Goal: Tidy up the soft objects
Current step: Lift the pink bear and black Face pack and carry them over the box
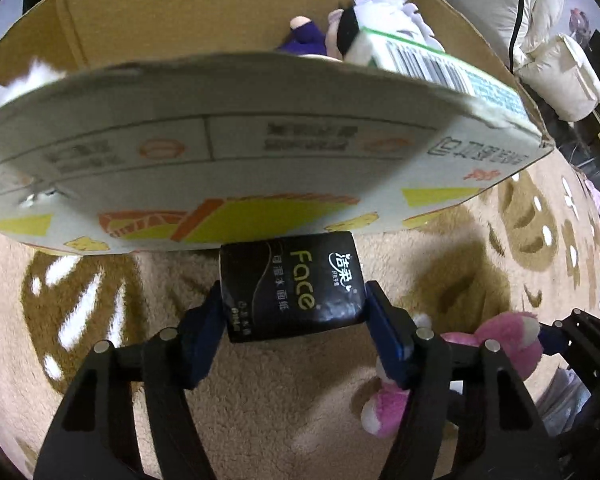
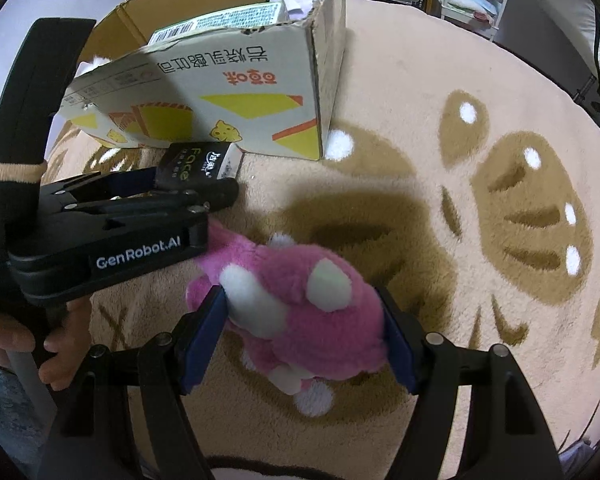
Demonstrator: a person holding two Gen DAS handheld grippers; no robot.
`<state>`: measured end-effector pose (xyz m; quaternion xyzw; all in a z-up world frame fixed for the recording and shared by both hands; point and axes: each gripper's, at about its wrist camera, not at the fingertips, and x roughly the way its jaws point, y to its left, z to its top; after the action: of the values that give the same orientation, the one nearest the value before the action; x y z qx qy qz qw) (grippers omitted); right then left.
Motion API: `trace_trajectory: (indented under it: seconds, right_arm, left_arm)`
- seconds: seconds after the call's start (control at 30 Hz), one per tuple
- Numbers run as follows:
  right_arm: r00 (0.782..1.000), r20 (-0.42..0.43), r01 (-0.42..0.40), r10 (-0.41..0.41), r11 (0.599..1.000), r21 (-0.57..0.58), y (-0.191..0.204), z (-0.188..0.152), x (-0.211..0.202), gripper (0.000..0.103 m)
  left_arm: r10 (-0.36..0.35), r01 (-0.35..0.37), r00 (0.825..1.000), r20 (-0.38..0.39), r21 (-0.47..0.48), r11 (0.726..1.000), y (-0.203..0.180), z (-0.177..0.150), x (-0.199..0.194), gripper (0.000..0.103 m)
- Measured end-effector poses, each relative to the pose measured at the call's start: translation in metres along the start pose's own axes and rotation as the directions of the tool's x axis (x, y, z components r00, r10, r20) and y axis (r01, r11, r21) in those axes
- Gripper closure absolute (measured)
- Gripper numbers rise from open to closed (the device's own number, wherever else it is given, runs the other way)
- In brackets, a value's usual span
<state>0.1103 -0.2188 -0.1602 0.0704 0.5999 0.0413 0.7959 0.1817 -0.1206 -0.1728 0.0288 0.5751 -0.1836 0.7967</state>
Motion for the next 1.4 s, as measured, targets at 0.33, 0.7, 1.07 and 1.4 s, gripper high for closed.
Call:
trace_trajectory:
  seconds: [0.33, 0.7, 1.07, 1.4]
  right_arm:
    - [0.999, 0.046, -0.018, 0.017, 1.0, 0.016, -0.014, -0.003, -0.011, 0.028]
    - [0.976, 0.207, -0.087, 0.073, 0.994, 0.06, -0.034, -0.011, -0.053, 0.028]
    - [0.873, 0.475, -0.138, 0.111, 0.99, 0.022, -0.016, -0.015, -0.105, 0.028]
    - [0.742, 0.667, -0.076, 0.061, 0.997, -0.006, 0.007, -0.007, -0.165, 0.028]
  left_arm:
    - [0.075, -0.077, 0.994, 0.081, 0.019, 0.997, 0.01, -0.014, -0.035, 0.038]
    - [0.177, -0.178, 0.951, 0.255, -0.021, 0.984, 0.024, -0.037, -0.115, 0.038]
    - [0.273, -0.297, 0.82, 0.503, -0.034, 0.954, 0.016, -0.051, -0.203, 0.038]
    - [0.229, -0.276, 0.734, 0.639, -0.028, 0.961, 0.009, -0.037, -0.269, 0.038]
